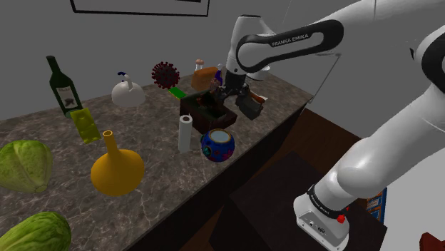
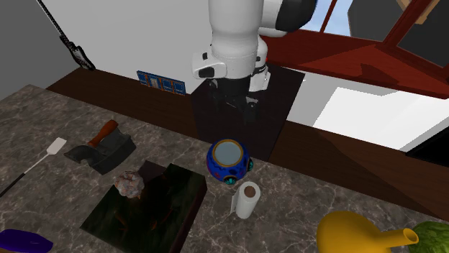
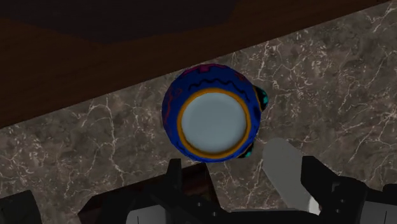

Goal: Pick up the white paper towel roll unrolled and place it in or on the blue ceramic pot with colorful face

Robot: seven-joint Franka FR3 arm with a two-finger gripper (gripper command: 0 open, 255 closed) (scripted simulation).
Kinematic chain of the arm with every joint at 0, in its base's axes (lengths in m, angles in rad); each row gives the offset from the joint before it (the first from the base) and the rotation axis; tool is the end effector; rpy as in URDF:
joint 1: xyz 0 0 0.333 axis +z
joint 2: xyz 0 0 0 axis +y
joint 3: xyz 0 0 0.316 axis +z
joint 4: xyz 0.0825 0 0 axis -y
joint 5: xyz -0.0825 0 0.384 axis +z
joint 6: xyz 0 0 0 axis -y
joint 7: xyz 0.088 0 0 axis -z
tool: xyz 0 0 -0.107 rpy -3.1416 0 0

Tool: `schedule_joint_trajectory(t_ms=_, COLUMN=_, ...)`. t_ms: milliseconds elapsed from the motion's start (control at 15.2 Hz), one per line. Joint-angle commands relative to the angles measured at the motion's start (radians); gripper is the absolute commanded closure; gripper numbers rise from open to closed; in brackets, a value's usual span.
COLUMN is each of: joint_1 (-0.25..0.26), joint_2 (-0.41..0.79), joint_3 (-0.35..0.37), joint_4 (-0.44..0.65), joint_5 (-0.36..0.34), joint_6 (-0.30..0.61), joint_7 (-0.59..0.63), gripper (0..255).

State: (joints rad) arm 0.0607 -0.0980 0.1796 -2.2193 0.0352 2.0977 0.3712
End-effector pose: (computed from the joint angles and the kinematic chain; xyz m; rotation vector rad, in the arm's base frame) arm 0.4920 0.1233 0.4151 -3.1279 0.2351 0.0434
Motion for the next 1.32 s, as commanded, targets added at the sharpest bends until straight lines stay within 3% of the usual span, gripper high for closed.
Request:
schedule_joint_trajectory(t_ms=0, joint_1=0.009, joint_2=0.081, joint_3=0.014, joint_4=0.054, joint_5=-0.007, joint_6=0.028, joint_7=0.027, gripper=0)
schedule_joint_trajectory(t_ms=462, joint_1=0.047, joint_2=0.349, joint_3=0.035, joint_4=0.27, joint_5=-0.047, joint_6=0.08, joint_7=0.099, gripper=0)
schedule_joint_trajectory(t_ms=924, joint_1=0.104, joint_2=0.625, joint_3=0.034, joint_4=0.559, joint_5=-0.085, joint_6=0.07, joint_7=0.153, gripper=0)
schedule_joint_trajectory(t_ms=1254, joint_1=0.11, joint_2=0.659, joint_3=0.03, joint_4=0.553, joint_5=-0.091, joint_6=0.109, joint_7=0.157, gripper=0)
